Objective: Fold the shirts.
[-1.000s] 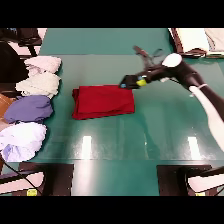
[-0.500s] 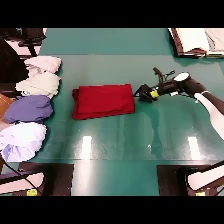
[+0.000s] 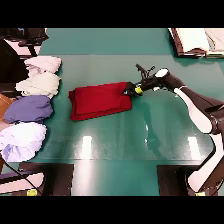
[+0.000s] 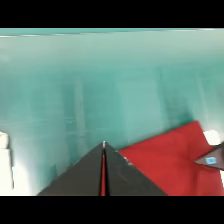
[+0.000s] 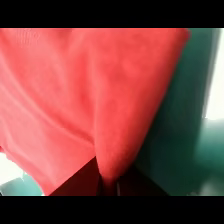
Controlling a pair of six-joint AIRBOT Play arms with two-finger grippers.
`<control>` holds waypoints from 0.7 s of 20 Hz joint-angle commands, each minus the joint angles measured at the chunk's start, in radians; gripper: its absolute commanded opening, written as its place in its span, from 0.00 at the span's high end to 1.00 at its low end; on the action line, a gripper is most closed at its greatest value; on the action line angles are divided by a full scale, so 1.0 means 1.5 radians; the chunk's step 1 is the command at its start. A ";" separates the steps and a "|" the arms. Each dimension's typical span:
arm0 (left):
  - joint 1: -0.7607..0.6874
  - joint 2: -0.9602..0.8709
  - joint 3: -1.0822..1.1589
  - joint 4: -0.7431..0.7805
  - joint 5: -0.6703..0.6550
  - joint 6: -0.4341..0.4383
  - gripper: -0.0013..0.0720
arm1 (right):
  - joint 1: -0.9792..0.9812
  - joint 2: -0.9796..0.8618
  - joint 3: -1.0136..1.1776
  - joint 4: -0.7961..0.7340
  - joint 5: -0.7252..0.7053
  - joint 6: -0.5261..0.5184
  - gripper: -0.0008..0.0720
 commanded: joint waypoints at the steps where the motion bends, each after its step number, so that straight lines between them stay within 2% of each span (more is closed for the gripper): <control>1: -0.013 -0.002 0.000 -0.024 -0.001 0.000 0.94 | -0.014 0.030 0.010 -0.036 -0.021 0.000 0.97; 5: -0.075 -0.002 0.000 -0.019 0.000 0.017 0.94 | -0.141 0.177 -0.080 -0.122 -0.055 0.008 0.97; 7: -0.105 -0.002 0.000 -0.015 0.007 0.018 0.94 | -0.245 0.262 -0.137 -0.145 -0.057 0.027 0.97; 11: -0.145 -0.002 0.000 -0.011 0.021 0.017 0.94 | -0.480 0.439 -0.244 -0.273 -0.061 0.091 0.97; 14: -0.155 -0.002 0.000 -0.013 0.040 0.017 0.94 | -0.658 0.536 -0.312 -0.308 -0.064 0.112 0.97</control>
